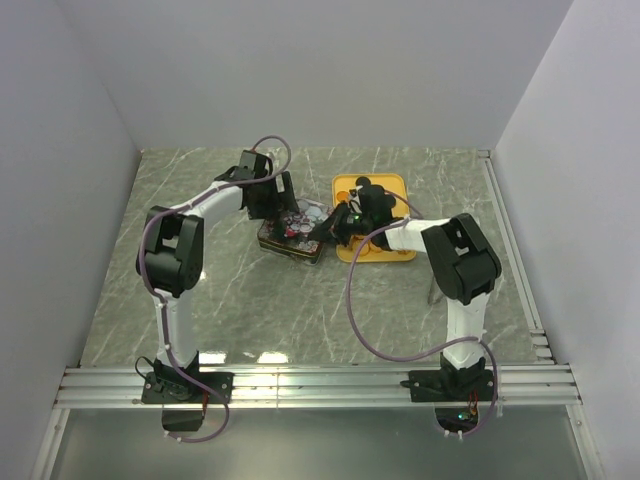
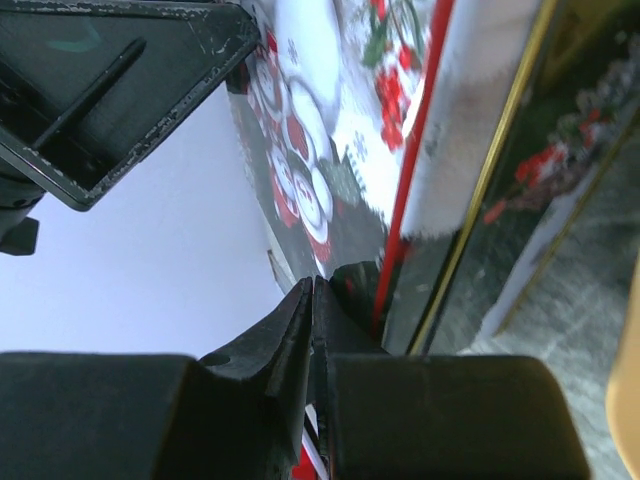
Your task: Pack the cookies
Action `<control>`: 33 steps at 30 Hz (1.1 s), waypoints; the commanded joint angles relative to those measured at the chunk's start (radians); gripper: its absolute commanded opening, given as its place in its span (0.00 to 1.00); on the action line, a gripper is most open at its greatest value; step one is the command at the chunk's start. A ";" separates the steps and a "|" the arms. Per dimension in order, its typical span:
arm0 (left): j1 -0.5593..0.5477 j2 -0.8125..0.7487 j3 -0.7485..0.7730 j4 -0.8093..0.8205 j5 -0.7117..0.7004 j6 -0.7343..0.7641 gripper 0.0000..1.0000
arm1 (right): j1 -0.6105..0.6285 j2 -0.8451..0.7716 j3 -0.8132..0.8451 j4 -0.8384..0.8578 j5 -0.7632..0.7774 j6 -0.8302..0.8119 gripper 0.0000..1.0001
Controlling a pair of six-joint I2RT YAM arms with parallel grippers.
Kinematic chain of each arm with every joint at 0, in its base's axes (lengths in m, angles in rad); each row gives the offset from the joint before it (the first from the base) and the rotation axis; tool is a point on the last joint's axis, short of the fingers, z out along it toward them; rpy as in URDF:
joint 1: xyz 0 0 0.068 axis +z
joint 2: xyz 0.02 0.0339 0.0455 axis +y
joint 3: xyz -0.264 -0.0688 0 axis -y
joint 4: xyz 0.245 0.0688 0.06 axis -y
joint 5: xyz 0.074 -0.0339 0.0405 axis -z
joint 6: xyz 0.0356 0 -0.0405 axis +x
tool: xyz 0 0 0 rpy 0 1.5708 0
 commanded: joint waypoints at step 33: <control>0.195 -0.420 -0.128 -0.092 -0.183 -0.028 0.99 | 0.044 -0.509 0.095 -0.589 0.306 -0.360 0.12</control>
